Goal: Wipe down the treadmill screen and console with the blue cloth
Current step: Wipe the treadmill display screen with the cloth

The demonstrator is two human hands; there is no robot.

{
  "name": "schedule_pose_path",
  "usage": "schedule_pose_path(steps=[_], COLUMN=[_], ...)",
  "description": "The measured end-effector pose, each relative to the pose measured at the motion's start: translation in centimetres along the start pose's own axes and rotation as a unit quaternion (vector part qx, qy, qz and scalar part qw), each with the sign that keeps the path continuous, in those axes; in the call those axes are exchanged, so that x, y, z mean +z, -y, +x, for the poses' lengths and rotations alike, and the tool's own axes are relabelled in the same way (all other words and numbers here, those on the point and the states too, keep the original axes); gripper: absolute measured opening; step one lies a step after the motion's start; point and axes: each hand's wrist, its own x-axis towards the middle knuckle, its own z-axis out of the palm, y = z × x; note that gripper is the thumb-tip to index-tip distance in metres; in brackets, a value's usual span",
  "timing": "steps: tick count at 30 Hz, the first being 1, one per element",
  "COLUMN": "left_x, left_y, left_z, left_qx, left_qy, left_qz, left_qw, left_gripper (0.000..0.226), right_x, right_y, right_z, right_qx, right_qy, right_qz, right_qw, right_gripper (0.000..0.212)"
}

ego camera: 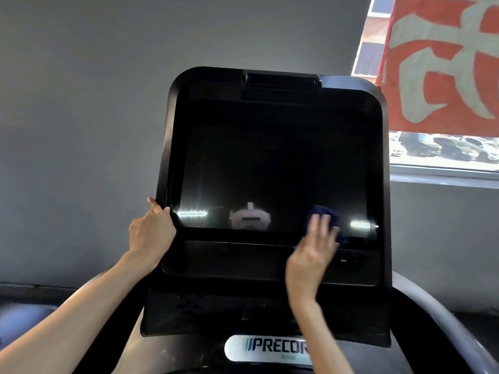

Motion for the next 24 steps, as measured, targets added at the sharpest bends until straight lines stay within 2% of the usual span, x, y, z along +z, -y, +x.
schedule_pose_path(steps=[2, 4, 7, 9, 11, 14, 17, 22, 24], left_x=[0.2, 0.2, 0.2, 0.2, 0.2, 0.1, -0.1, 0.1, 0.0], left_y=[0.0, 0.2, 0.4, 0.4, 0.4, 0.3, 0.0, 0.2, 0.4], left_z=[0.0, -0.1, -0.2, 0.0, 0.1, 0.1, -0.1, 0.0, -0.1], left_qx=[0.006, 0.01, 0.01, 0.005, -0.005, -0.018, -0.028, -0.019, -0.004], left_qy=[-0.003, -0.009, -0.014, -0.015, -0.012, -0.002, 0.009, 0.003, 0.004], left_qz=[0.005, 0.029, 0.066, 0.069, 0.047, -0.011, -0.054, -0.056, -0.043], left_qw=[1.0, 0.999, 0.998, 0.998, 0.999, 1.0, 0.998, 0.998, 0.999], left_gripper=[0.049, 0.05, 0.051, 0.051, 0.051, 0.051, 0.051, 0.051, 0.052], right_x=[1.8, 3.1, 3.5, 2.6, 1.0, -2.2, -5.0, -3.8, -2.3], right_y=[3.7, 6.8, 7.9, 6.0, 2.8, -3.7, -8.0, -5.8, -3.2], right_z=[-3.0, -5.7, -6.4, -5.2, -3.6, -0.5, 2.3, 1.6, -0.7], right_qx=[-0.12, -0.239, -0.327, -0.356, -0.33, -0.238, -0.139, 0.031, 0.03], right_qy=[0.063, 0.131, 0.194, 0.199, 0.166, 0.082, 0.049, -0.022, -0.011], right_qz=[-0.009, -0.009, -0.01, -0.025, -0.038, -0.062, -0.071, -0.005, 0.009], right_qw=[0.991, 0.962, 0.925, 0.913, 0.929, 0.966, 0.987, 0.999, 0.999], right_gripper=[0.069, 0.073, 0.074, 0.07, 0.068, 0.072, 0.073, 0.06, 0.063])
